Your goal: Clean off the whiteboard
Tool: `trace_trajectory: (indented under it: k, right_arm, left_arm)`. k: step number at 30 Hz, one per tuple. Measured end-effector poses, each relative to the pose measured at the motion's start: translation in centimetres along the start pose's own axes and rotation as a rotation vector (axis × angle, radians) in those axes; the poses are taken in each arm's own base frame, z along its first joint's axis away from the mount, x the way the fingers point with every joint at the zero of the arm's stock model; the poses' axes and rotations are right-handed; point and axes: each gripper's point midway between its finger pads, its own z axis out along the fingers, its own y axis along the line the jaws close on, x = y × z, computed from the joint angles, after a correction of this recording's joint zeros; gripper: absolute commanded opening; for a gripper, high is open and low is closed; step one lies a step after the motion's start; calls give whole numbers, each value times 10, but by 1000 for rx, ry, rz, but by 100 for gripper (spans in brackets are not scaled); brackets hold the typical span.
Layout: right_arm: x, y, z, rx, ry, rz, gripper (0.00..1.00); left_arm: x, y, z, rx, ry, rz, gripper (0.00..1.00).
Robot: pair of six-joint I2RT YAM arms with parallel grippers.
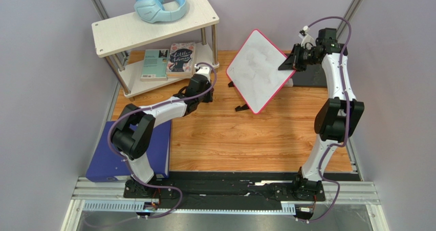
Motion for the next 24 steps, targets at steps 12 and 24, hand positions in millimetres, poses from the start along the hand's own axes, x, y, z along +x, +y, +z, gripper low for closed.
trace_trajectory:
  k: [12,24]
  right_arm:
    - [47,-1,13,19,126,-2,0]
    - [71,7,-3,30,177,-58,0]
  left_arm:
    - [5,3,0,-11,10,3,0]
    - [5,4,0,-17,7,5,0]
